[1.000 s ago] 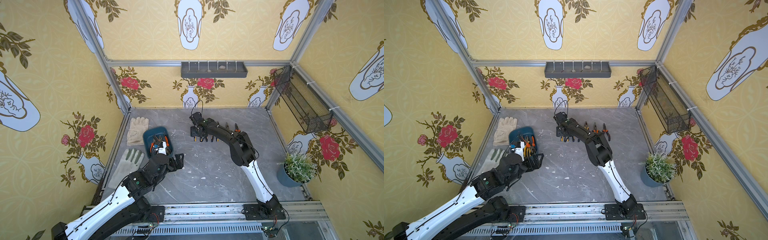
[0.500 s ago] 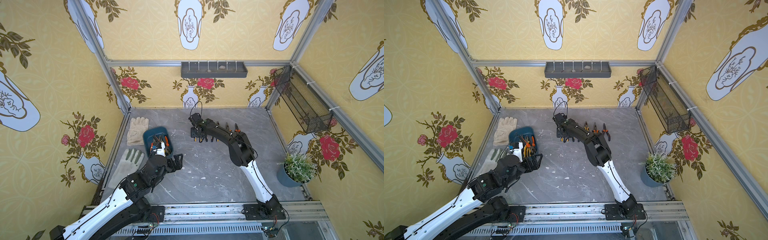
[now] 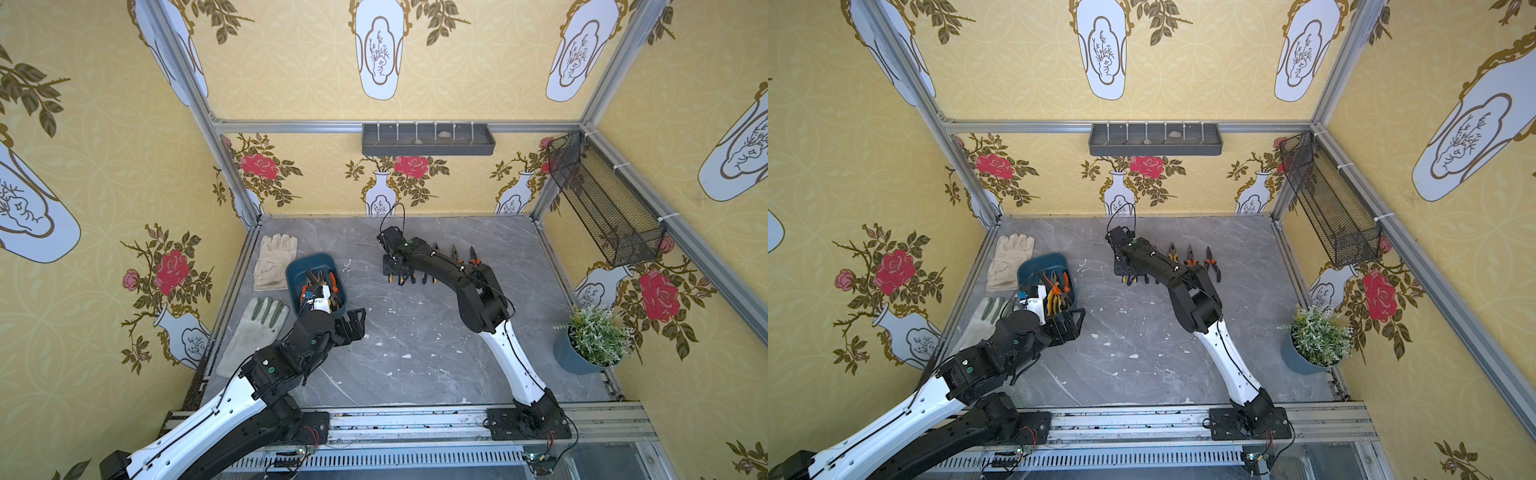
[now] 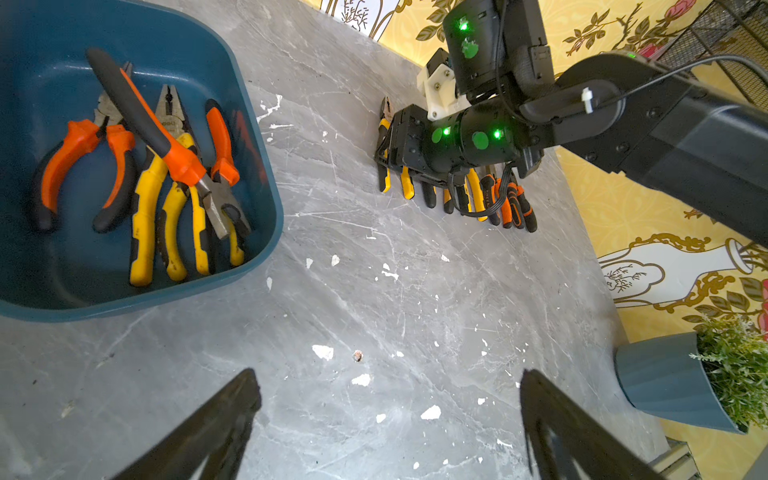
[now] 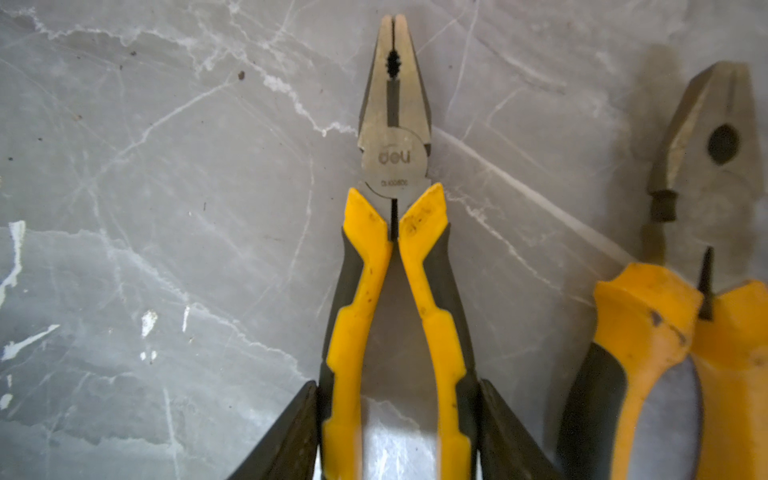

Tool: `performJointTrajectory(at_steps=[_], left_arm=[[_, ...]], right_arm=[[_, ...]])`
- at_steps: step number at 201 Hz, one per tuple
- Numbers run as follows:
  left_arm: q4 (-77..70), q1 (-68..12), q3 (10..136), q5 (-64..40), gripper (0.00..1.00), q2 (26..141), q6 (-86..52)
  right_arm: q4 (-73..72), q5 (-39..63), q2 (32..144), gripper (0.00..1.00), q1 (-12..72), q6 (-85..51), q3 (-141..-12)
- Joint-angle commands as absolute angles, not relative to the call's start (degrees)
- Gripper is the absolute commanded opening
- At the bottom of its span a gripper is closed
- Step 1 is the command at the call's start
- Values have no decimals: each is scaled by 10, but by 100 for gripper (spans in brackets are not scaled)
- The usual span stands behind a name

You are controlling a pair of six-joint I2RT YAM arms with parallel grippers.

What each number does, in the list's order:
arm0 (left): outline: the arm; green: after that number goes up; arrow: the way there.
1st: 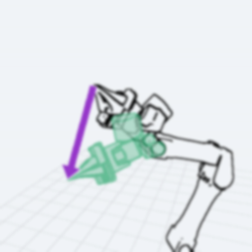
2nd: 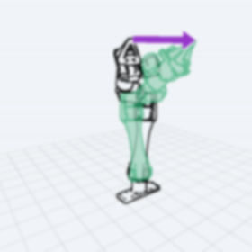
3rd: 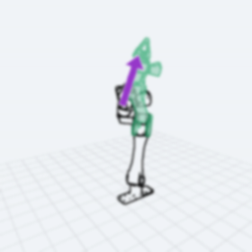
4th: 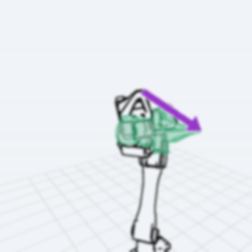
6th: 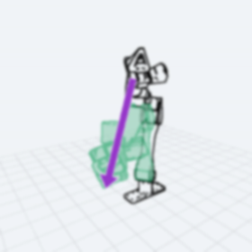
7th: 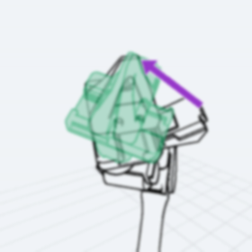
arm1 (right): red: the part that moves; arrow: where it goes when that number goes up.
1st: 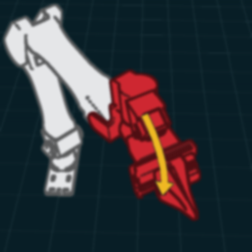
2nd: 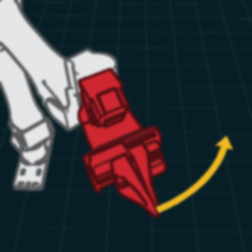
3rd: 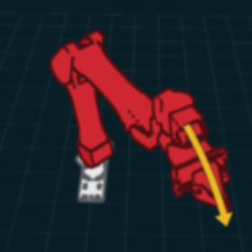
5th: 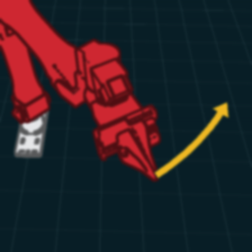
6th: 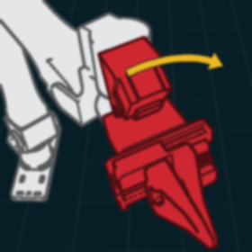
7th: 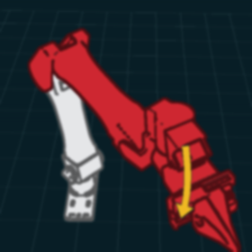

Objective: Take the pliers out of the storage box
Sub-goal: Place the pliers at the center of the board.

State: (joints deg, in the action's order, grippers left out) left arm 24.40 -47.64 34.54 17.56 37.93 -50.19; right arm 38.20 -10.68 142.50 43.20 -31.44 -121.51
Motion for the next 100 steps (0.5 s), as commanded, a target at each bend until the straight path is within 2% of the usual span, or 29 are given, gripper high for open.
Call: performJointTrajectory(at_steps=[1, 100], left_arm=[[240, -476, 344, 176, 99, 379, -504], [238, -476, 345, 175, 99, 382, -504]], right_arm=[[391, -124, 1420, 54, 432, -320, -1212], [388, -132, 1411, 53, 430, -326, -1201]])
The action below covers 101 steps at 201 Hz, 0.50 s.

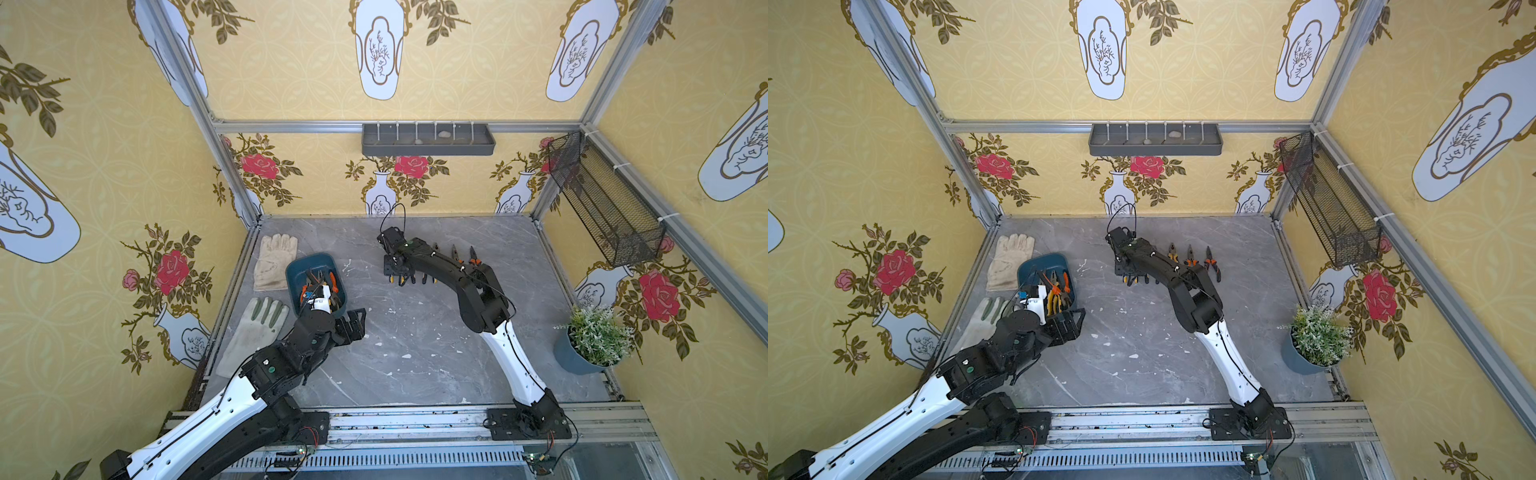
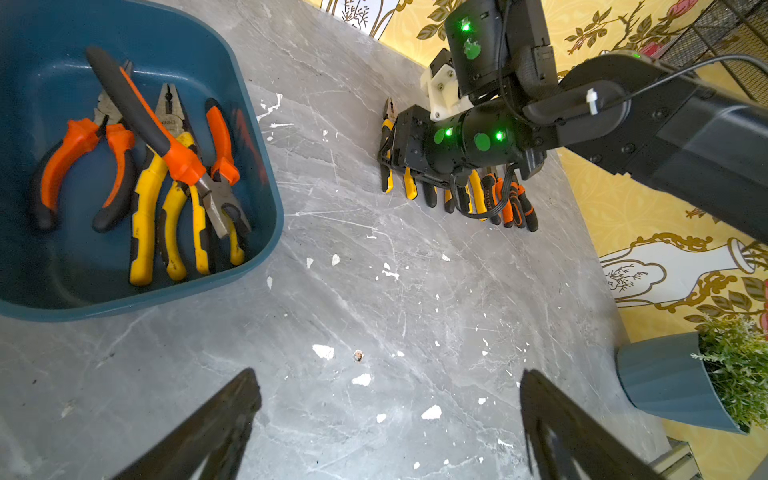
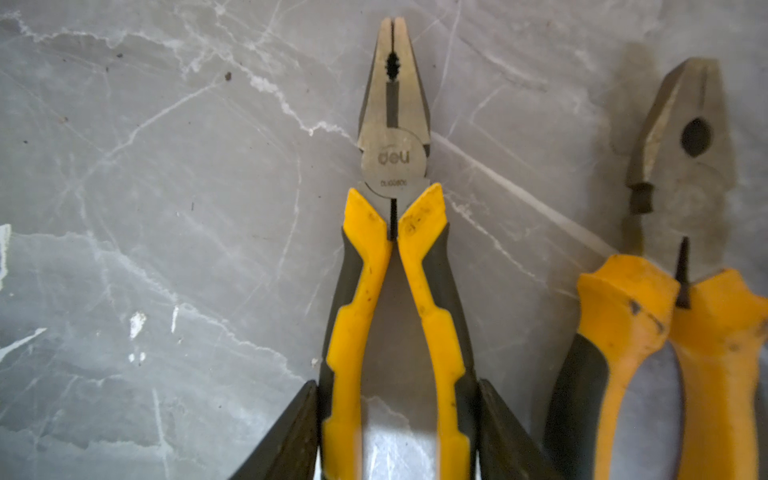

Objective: Take the pliers out of the storage box
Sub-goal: Place the pliers at the center of the board.

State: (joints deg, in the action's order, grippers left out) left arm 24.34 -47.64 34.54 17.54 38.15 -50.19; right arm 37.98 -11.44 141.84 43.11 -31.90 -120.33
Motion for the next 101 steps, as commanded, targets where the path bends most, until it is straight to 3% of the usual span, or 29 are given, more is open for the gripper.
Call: performJointTrajectory(at_steps=[1, 101], left_arm=[[238, -476, 345, 175, 99, 382, -504], [239, -476, 346, 175, 99, 381, -504]], right_arm=[[387, -132, 1411, 53, 429, -326, -1201], [388, -131, 1411, 53, 427, -329, -1200]])
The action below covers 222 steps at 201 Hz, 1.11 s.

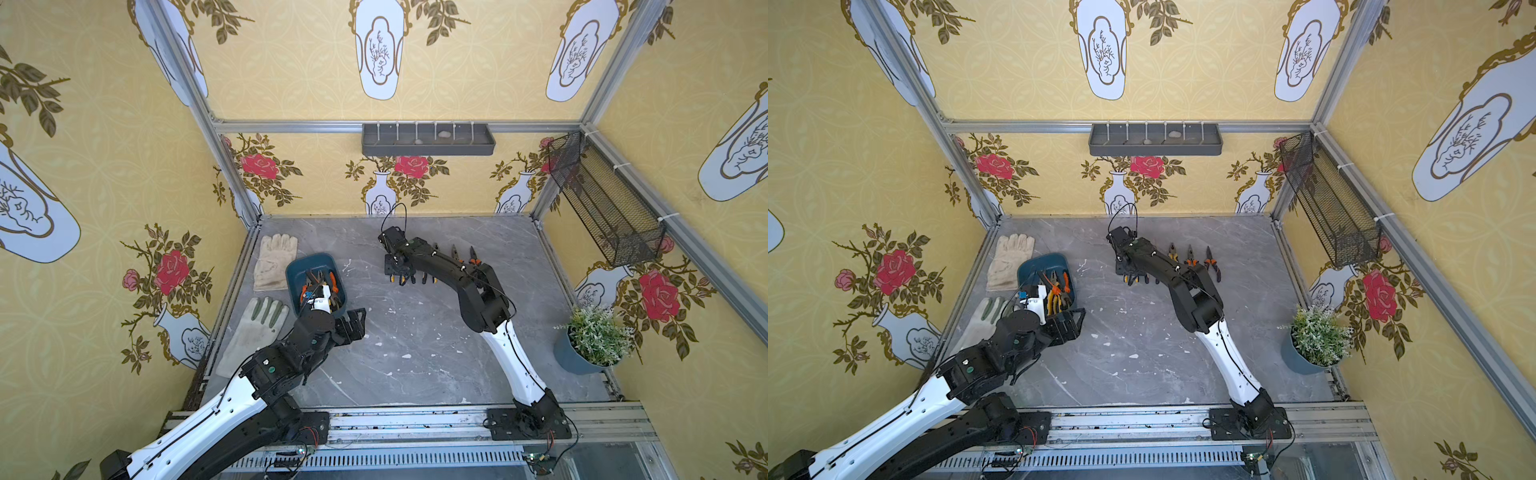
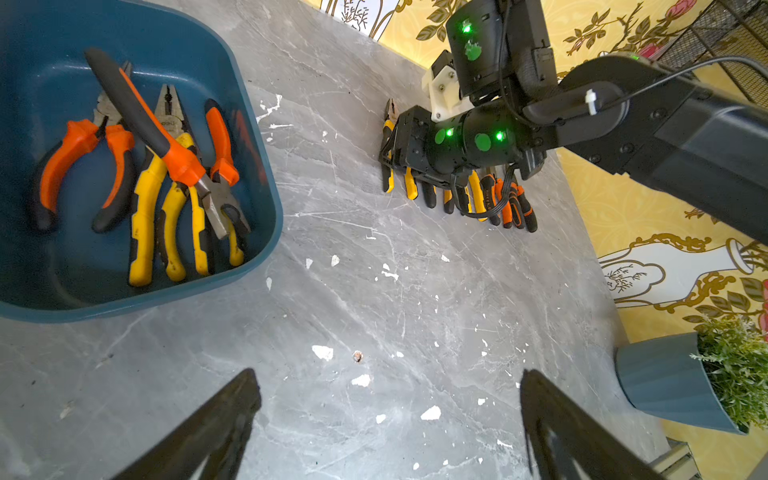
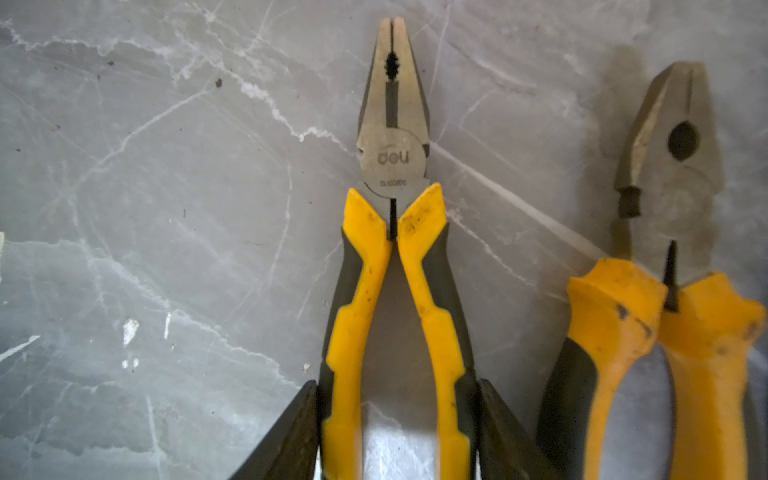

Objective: Take the pliers out of the storage box
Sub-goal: Place the pliers at the center of the board.

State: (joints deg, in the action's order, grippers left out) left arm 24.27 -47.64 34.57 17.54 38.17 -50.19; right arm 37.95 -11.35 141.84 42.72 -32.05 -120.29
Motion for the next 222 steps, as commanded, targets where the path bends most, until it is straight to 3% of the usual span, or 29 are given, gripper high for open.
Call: performJointTrajectory(at_steps=[1, 132, 222], left_arm=[[238, -476, 346, 175, 99, 381, -504], [239, -476, 352, 175, 99, 386, -502], [242, -476, 359, 175, 99, 391, -497]], right_arm=[[388, -131, 1411, 53, 427, -329, -1201], [393, -124, 1416, 69, 425, -325, -1208], [399, -122, 1416, 70, 421, -315, -1238]])
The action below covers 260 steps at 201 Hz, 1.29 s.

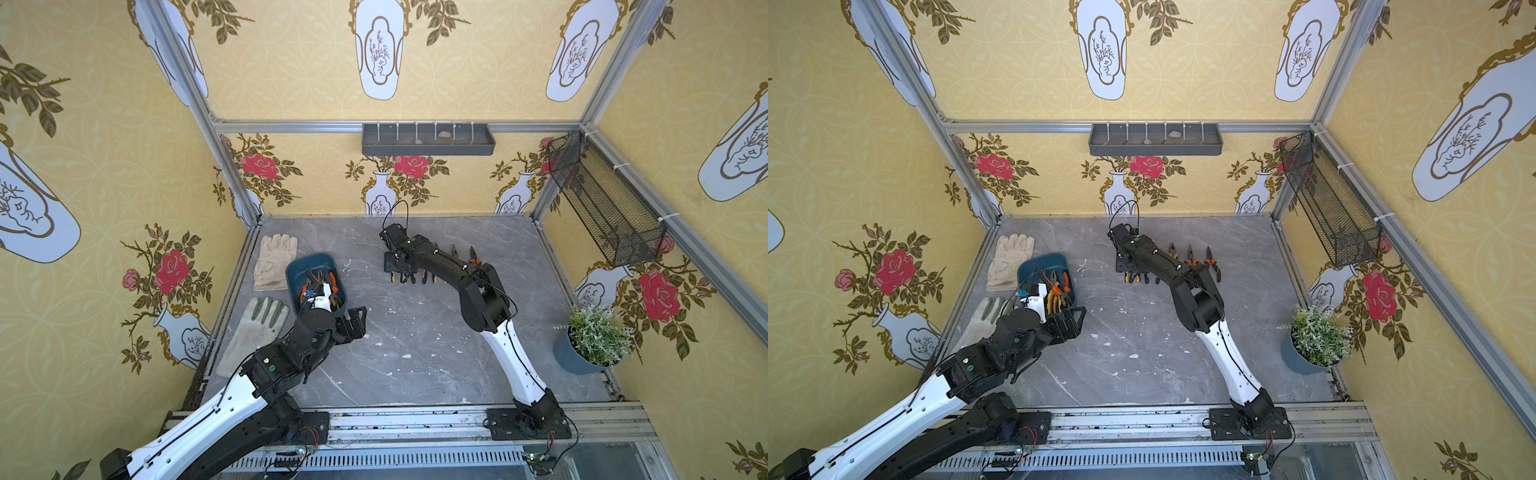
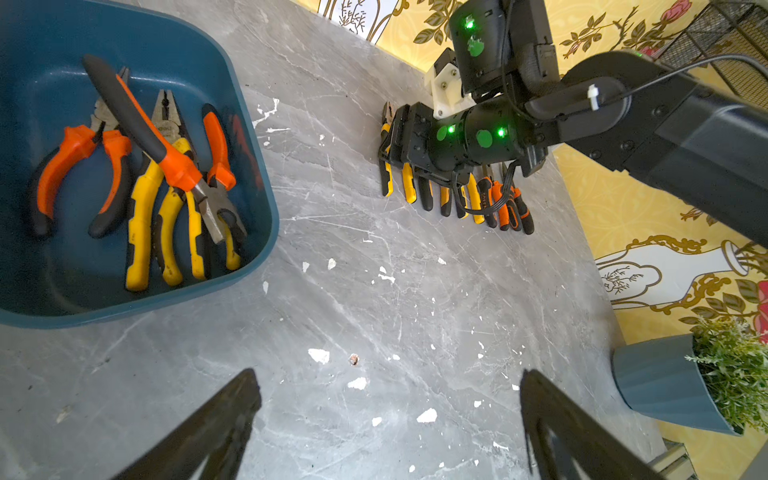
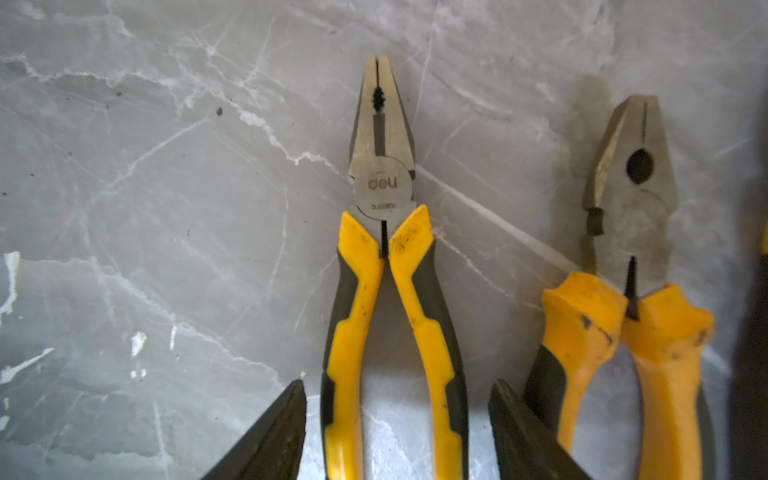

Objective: Take the pliers out of the storage box
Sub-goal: Place the pliers at the center of the board, then pick up the pliers from the storage box.

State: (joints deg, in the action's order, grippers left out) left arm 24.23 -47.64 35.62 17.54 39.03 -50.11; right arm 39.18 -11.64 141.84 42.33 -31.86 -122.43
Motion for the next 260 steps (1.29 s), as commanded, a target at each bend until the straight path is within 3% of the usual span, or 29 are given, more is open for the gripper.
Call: performJointTrajectory(at_steps=[1, 61, 88, 139, 174, 260], left_arm=[[242, -476, 359, 176, 99, 391, -497], [250, -476, 360, 184, 99, 396, -497], [269, -465, 365, 196, 99, 412, -506], [313, -267, 427, 81, 98, 546, -492], [260, -144, 452, 8, 89, 663, -468], [233, -100, 576, 8, 79, 897, -435]], right_arm=[[399, -123, 1416, 70, 421, -315, -1238], [410, -123, 1374, 69, 422, -301, -1246], [380, -107, 1293, 68, 434, -297, -1153], [317, -86, 1113, 67, 472, -287, -952], [305, -68, 1042, 67, 478, -292, -881], [261, -40, 932, 67, 440, -290, -714]])
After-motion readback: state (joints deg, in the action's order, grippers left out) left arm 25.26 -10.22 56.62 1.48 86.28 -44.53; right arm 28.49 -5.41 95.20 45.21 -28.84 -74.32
